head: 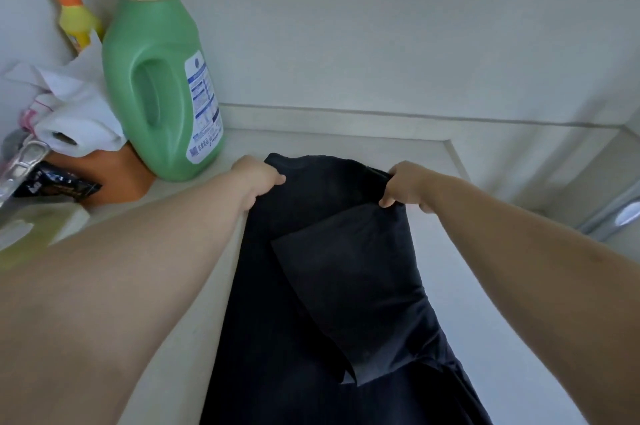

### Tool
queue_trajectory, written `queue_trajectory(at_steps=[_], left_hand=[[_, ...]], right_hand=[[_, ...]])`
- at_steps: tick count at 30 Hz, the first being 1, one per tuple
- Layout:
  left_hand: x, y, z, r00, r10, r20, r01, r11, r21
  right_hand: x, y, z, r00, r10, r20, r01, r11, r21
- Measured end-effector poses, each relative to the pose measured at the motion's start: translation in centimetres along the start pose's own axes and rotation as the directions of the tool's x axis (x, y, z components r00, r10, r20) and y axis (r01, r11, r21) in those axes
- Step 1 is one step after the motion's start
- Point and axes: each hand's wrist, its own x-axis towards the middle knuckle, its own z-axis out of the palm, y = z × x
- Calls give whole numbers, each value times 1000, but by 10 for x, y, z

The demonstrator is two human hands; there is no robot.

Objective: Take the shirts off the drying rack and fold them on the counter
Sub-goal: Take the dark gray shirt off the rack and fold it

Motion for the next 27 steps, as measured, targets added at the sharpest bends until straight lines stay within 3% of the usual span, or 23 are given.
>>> queue_trajectory(at_steps=[2,5,9,11,15,18,24,27], left_hand=[[6,4,-2,1000,13,14,-13,1000,-2],[9,17,-11,983,167,-72,-164,985,47],[-15,40,-27,860,466,-208,-393,864,314],[-30,38,-28,839,507,-196,-430,840,332],[-56,5,-26,879,473,-63,-468,880,84],[-80,-24,-32,804,594,-41,-569,787,240],[-110,-72,-45,730,662,170,-674,656,340],[-120,-84,-47,684,649,334,-705,470,530]], right_hand=[[1,-5,-3,1000,-22,-14,21,996,-83],[-3,-13,-16,974,-80,-210,66,995,-75],[-15,-17,-32,872,-132,-471,102,991,-89],[-25,-12,-28,876,-154,-456,161,987,-23],[-47,16,-8,919,-134,-371,228,948,221],[-61,33,1,927,-160,-340,263,923,282],[-93,45,16,937,-258,-238,268,963,10],[-105,45,25,948,-258,-188,232,961,-147]])
